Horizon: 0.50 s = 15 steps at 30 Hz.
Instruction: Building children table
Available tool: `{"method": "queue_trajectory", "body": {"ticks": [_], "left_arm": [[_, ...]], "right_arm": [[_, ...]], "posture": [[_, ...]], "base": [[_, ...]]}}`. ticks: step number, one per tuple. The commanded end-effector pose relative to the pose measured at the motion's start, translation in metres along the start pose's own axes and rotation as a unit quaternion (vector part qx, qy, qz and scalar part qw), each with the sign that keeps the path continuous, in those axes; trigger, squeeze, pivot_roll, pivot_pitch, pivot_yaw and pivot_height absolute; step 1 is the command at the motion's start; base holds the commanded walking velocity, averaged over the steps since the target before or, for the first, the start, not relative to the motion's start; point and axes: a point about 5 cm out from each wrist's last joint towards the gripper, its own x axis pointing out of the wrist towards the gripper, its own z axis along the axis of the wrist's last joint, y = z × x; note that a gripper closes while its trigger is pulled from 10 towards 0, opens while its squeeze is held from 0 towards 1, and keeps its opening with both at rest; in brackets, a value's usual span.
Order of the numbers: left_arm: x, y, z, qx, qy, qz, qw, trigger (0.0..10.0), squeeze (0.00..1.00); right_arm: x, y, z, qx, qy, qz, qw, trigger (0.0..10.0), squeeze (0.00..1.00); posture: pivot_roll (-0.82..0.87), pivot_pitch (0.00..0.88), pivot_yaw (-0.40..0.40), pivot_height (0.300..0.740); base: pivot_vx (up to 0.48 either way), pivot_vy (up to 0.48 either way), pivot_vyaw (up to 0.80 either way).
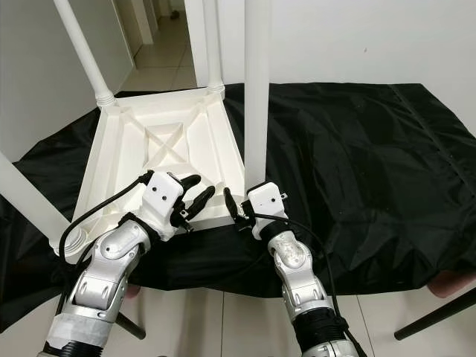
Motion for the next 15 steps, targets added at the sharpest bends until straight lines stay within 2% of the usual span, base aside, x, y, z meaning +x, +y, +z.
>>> {"method": "queue_trajectory", "body": {"ticks": [1,6,11,15], "left_arm": [[-0.005,0.002,-0.005,-0.005,0.009,0.010,1.000,10.0,0.00],[-0.003,0.004,-0.005,-0.004,0.014,0.019,1.000,10.0,0.00],[-0.003,-0.001,0.000,0.003,0.009,-0.004,1.000,10.0,0.00],[-0.002,0.001,0.000,-0.001,0.007,-0.006,1.000,10.0,0.00]], "right_arm": [[-0.002,-0.001,-0.001,0.003,-0.003,-0.012,1.000,10.0,0.00],[-0.004,-0.005,-0.002,-0.003,-0.001,-0.021,1.000,10.0,0.00],[-0.004,-0.016,-0.001,-0.012,0.002,-0.022,1.000,10.0,0.00],[-0.005,-0.015,-0.004,-0.015,0.009,-0.015,1.000,10.0,0.00]], "posture": [[-0.16,0.000,0.093,0.740],[-0.16,0.000,0.092,0.740],[-0.16,0.000,0.099,0.740],[-0.16,0.000,0.096,0.740]], "base": [[0.000,0.000,0.00],[0.000,0.000,0.00],[0.000,0.000,0.00],[0.000,0.000,0.00]]}}
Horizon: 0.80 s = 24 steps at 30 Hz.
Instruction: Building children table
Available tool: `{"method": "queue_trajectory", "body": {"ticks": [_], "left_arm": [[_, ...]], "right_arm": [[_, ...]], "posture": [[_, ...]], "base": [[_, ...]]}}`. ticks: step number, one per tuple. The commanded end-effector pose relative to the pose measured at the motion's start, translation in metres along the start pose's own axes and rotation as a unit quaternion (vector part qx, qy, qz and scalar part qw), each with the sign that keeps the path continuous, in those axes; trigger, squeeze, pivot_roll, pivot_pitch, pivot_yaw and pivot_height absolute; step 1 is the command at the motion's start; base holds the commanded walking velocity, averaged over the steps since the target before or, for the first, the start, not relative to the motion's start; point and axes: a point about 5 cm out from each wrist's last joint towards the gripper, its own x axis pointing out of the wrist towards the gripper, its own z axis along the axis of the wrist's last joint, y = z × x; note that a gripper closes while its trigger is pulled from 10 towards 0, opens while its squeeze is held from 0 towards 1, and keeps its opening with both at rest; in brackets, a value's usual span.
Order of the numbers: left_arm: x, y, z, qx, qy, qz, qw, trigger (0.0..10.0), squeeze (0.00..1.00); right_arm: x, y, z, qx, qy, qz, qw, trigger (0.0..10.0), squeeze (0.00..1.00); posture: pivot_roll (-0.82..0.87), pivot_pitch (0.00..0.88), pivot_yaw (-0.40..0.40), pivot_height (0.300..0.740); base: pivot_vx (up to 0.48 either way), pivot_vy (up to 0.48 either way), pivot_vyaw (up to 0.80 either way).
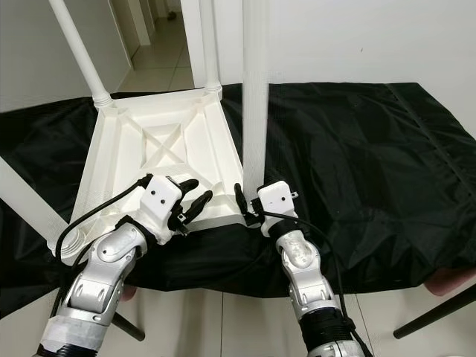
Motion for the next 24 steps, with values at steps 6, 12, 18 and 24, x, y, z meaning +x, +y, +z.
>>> {"method": "queue_trajectory", "body": {"ticks": [6,12,18,24], "left_arm": [[0.002,0.002,0.003,0.000,-0.008,0.000,1.000,10.0,0.00],[-0.003,-0.002,0.007,-0.022,-0.016,-0.060,0.998,10.0,0.00],[-0.015,-0.018,0.011,-0.033,-0.015,-0.158,0.987,10.0,0.00],[-0.028,-0.031,0.009,-0.017,0.003,-0.210,0.978,10.0,0.00]], "right_arm": [[0.003,0.004,-0.002,0.010,0.008,0.015,1.000,10.0,0.00],[0.007,0.009,0.004,0.003,-0.006,0.053,0.999,10.0,0.00],[0.004,0.005,0.008,0.020,-0.010,0.098,0.995,10.0,0.00],[0.002,-0.001,0.008,0.026,-0.003,0.131,0.991,10.0,0.00]], "posture": [[-0.13,0.000,0.086,0.740],[-0.12,0.014,0.087,0.740],[-0.11,0.038,0.077,0.740],[-0.08,0.056,0.054,0.740]], "base": [[0.000,0.000,0.00],[0.000,0.000,0.00],[0.000,0.000,0.00],[0.000,0.000,0.00]]}}
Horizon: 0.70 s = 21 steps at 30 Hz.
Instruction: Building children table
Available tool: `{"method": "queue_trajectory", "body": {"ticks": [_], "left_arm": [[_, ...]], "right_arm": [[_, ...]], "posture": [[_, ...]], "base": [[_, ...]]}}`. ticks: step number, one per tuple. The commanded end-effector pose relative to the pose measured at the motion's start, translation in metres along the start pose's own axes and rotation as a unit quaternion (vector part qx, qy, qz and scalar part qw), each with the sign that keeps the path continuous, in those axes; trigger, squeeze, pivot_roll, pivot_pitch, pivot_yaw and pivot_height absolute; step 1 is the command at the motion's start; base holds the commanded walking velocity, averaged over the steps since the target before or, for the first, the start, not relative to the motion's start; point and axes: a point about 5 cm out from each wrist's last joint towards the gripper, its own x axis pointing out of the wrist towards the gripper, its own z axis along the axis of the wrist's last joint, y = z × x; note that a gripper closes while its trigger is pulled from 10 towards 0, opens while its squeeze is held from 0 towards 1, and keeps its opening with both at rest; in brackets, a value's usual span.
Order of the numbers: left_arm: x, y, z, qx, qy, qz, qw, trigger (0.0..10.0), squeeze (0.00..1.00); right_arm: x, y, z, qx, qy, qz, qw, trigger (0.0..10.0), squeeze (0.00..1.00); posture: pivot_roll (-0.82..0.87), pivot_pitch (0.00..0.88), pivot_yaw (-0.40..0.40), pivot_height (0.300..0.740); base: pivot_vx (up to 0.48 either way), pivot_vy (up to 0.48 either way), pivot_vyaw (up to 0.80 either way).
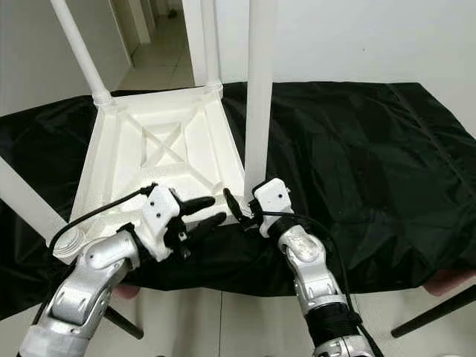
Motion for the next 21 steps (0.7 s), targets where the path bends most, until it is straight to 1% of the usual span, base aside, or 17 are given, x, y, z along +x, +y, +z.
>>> {"method": "queue_trajectory", "body": {"ticks": [1,3,4,5,6,7,8,9,10,12,15,21], "left_arm": [[-0.001,-0.006,-0.001,0.004,0.007,-0.034,0.999,10.0,0.00],[-0.002,-0.007,-0.001,0.007,0.010,-0.037,0.999,10.0,0.00],[-0.003,-0.008,0.001,0.008,0.010,-0.039,0.999,10.0,0.00],[-0.003,-0.008,0.001,0.008,0.010,-0.039,0.999,10.0,0.00],[-0.004,-0.010,0.001,0.006,0.011,-0.042,0.999,10.0,0.00],[-0.004,-0.010,0.001,0.006,0.011,-0.042,0.999,10.0,0.00],[-0.005,-0.011,0.002,0.008,0.013,-0.045,0.999,10.0,0.00],[-0.005,-0.011,0.002,0.008,0.013,-0.045,0.999,10.0,0.00],[-0.006,-0.010,0.003,0.008,0.013,-0.040,0.999,10.0,0.00],[-0.006,-0.010,0.003,0.008,0.013,-0.040,0.999,10.0,0.00],[-0.006,-0.013,0.006,0.001,0.015,-0.047,0.999,10.0,0.00],[-0.005,-0.014,0.009,0.000,0.015,-0.055,0.998,10.0,0.00]], "right_arm": [[0.001,0.001,-0.001,0.009,0.003,0.012,1.000,10.0,0.00],[0.002,0.000,-0.001,0.010,0.005,0.022,1.000,10.0,0.00],[0.002,0.000,-0.001,0.011,0.008,0.037,0.999,10.0,0.00],[0.002,0.000,-0.001,0.011,0.008,0.037,0.999,10.0,0.00],[0.004,-0.001,-0.001,0.013,0.011,0.055,0.998,10.0,0.00],[0.004,-0.001,-0.001,0.013,0.011,0.055,0.998,10.0,0.00],[0.006,-0.002,-0.001,0.009,0.014,0.071,0.997,10.0,0.00],[0.006,-0.002,-0.001,0.009,0.014,0.071,0.997,10.0,0.00],[0.007,-0.004,-0.001,0.005,0.017,0.086,0.996,10.0,0.00],[0.007,-0.004,-0.001,0.005,0.017,0.086,0.996,10.0,0.00],[0.008,-0.011,-0.004,0.004,0.033,0.114,0.993,10.0,0.00],[0.009,-0.017,-0.010,0.006,0.047,0.119,0.992,9.8,0.00]], "posture": [[-0.08,0.056,0.054,0.740],[-0.08,0.056,0.054,0.740],[-0.07,0.061,0.049,0.740],[-0.07,0.061,0.049,0.740],[-0.07,0.060,0.050,0.740],[-0.07,0.060,0.050,0.740],[-0.06,0.058,0.051,0.740],[-0.06,0.058,0.051,0.740],[-0.06,0.083,0.055,0.740],[-0.06,0.083,0.055,0.740],[-0.05,0.095,0.066,0.740],[-0.04,0.097,0.071,0.740]], "base": [[0.000,0.000,0.00],[0.000,0.000,0.00],[0.000,0.000,0.00],[0.000,0.000,0.00],[0.000,0.000,0.00],[0.000,0.000,0.00],[0.000,0.000,0.00],[0.000,0.000,0.00],[0.000,0.000,0.00],[0.000,0.000,0.00],[0.000,0.000,0.00],[0.000,0.000,0.00]]}}
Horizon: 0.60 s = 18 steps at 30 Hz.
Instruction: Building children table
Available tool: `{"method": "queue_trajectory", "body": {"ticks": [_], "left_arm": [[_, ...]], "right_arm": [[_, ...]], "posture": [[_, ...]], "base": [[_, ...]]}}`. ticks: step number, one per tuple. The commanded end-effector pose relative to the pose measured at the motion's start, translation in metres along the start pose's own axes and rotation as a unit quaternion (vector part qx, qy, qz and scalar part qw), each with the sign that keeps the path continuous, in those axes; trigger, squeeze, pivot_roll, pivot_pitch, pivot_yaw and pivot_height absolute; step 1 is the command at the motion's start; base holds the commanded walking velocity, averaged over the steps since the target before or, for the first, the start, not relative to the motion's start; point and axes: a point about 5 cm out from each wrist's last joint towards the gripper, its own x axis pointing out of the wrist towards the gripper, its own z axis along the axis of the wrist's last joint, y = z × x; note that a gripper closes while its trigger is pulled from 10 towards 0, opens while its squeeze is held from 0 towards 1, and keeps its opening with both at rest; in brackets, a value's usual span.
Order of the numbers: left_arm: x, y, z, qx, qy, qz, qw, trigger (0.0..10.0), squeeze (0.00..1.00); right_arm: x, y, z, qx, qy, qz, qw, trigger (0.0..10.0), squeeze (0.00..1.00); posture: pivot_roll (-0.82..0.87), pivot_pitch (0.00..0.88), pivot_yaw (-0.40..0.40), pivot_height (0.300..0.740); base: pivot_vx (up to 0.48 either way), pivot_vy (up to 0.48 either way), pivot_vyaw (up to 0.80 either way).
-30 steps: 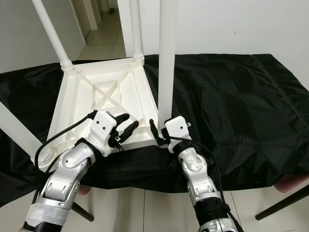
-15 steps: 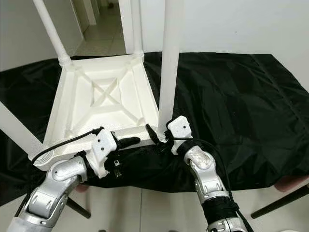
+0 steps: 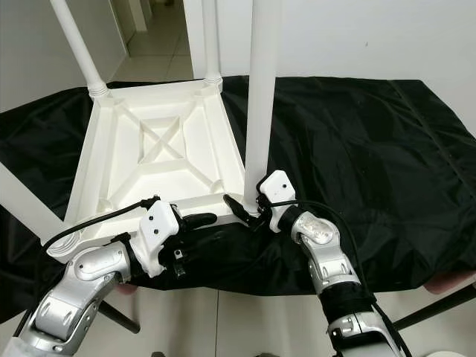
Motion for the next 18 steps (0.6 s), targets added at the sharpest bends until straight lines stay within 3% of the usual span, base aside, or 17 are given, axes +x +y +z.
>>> {"method": "queue_trajectory", "body": {"ticks": [1,4,5,14,15,18], "left_arm": [[-0.0006,-0.0015,-0.0003,-0.002,0.007,-0.017,1.000,10.0,0.00],[-0.0006,-0.0015,-0.0003,-0.002,0.007,-0.017,1.000,10.0,0.00],[0.0003,0.0006,0.0006,0.000,0.007,-0.013,1.000,10.0,0.00],[0.0036,0.0034,0.0030,0.001,0.003,-0.003,1.000,10.0,0.00],[0.0043,0.0025,0.0028,-0.001,0.003,-0.003,1.000,10.0,0.00],[0.0045,0.0019,0.0028,-0.002,0.004,-0.002,1.000,10.0,0.00]], "right_arm": [[0.0013,-0.0031,-0.0018,-0.002,0.005,0.005,1.000,7.8,0.00],[0.0013,-0.0031,-0.0018,-0.002,0.005,0.005,1.000,7.8,0.00],[0.0024,-0.0049,-0.0046,0.002,0.010,0.007,1.000,0.0,0.00],[-0.0023,-0.0104,-0.0075,0.037,0.004,-0.003,0.999,0.0,0.00],[-0.0042,-0.0107,-0.0082,0.048,0.004,-0.011,0.999,10.0,0.00],[-0.0055,-0.0103,-0.0084,0.059,0.001,-0.016,0.998,10.0,0.00]], "posture": [[-0.04,0.097,0.080,0.740],[-0.04,0.097,0.080,0.740],[-0.03,0.100,0.078,0.740],[-0.03,0.096,0.068,0.740],[-0.03,0.096,0.068,0.740],[-0.03,0.096,0.068,0.740]], "base": [[0.000,0.000,0.00],[0.000,0.000,0.00],[0.000,0.000,0.00],[0.000,0.000,0.00],[0.000,0.000,0.00],[0.000,0.000,0.00]]}}
